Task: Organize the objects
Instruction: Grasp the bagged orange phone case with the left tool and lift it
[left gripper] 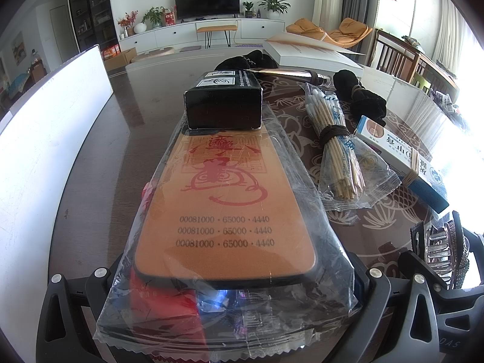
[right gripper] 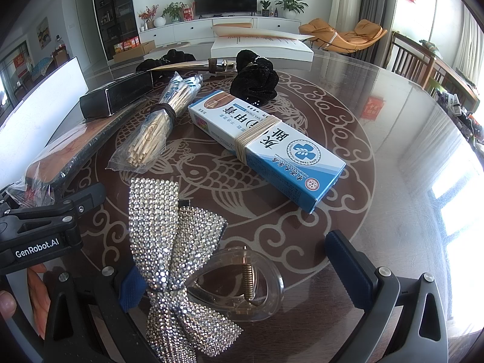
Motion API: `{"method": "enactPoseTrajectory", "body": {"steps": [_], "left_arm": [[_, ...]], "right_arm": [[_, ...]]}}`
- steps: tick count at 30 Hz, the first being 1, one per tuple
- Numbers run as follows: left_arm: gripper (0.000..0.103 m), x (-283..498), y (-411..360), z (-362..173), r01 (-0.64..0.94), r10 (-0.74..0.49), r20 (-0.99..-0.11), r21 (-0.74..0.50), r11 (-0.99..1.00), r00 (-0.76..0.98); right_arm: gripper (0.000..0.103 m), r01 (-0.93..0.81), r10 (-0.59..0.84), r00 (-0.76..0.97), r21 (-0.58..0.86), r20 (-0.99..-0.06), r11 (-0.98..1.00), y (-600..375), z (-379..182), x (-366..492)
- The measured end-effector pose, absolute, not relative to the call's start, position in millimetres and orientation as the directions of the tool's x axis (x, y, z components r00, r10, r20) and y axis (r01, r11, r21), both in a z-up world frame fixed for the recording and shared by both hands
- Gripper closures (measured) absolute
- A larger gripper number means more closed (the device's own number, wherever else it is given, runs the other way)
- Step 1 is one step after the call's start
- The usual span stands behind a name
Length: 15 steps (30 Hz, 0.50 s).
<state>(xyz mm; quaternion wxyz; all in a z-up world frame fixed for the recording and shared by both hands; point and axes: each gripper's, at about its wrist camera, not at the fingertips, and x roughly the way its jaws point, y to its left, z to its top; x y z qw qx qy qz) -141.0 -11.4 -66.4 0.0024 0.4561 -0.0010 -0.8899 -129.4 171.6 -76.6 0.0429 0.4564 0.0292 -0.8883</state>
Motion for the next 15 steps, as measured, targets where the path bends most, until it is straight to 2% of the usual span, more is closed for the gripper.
{"method": "enactPoseTrajectory", "body": {"steps": [4, 9, 13, 15], "left_arm": [[0.0, -137, -12, -66, -0.014, 0.006, -0.812, 0.003, -1.0, -0.583], [0.0, -94, -20, -67, -0.13, 0.075, -0.812, 0.001, -0.991, -0.578], [0.0, -70, -27, -66, -0.127, 0.066, -0.838, 0.004, -0.992, -0.541], [0.0, -66, -31, -58, -0.116, 0.093, -0.858, -0.04, -0.992, -0.506]], "right_arm": [[0.0, 0.103, -0.05, -0.58, -0.013, -0.813, -0.995, 172, -77, -130], [0.0, 0.103, -0.049, -0.58, -0.013, -0.813, -0.995, 172, -77, -130], [0.0, 0.103, -0.05, -0.58, -0.013, -0.813, -0.995, 172, -77, -129], [0.0, 0.103, -0.05, -0.58, -0.013, -0.813, -0.995, 172, -77, -129]]}}
